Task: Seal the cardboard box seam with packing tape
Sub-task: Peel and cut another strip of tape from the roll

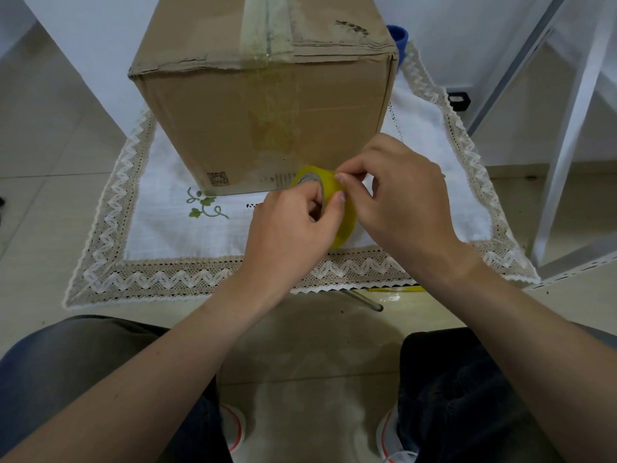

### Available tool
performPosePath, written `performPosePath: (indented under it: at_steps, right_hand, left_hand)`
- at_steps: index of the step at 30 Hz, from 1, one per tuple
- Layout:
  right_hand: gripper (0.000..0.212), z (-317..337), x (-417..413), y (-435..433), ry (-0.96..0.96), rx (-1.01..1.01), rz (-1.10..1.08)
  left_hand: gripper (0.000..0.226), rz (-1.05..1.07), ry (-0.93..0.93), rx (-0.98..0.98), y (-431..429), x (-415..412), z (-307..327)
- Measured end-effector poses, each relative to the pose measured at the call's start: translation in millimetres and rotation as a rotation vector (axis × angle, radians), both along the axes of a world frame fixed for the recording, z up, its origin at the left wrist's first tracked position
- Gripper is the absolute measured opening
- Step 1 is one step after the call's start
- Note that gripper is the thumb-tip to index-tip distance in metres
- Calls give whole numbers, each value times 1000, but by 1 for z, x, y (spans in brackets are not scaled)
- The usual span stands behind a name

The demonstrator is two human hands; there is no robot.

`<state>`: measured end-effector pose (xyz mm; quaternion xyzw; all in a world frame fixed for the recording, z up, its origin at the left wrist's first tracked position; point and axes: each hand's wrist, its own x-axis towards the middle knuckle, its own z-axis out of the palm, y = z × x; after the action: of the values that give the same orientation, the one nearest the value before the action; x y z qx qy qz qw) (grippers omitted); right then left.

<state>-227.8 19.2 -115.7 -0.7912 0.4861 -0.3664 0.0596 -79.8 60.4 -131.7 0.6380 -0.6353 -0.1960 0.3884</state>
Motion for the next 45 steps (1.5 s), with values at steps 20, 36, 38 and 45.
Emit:
performPosePath:
  at_steps: [20,36,38,45]
  right_hand:
    - [7,1,2,-2,-234,-74,134]
    - [7,5,1,-5,-269,11,110]
    - [6,6,2,-5,-278,23,110]
    - [7,7,1,-7,-315,43,125]
  left_hand:
    - [48,-2,368,212,-7,7,11]
    - [60,71,228,218,-1,-4,6]
    - [59,80,160,203,1,-7,8]
    - [58,83,27,188,2,-9,9]
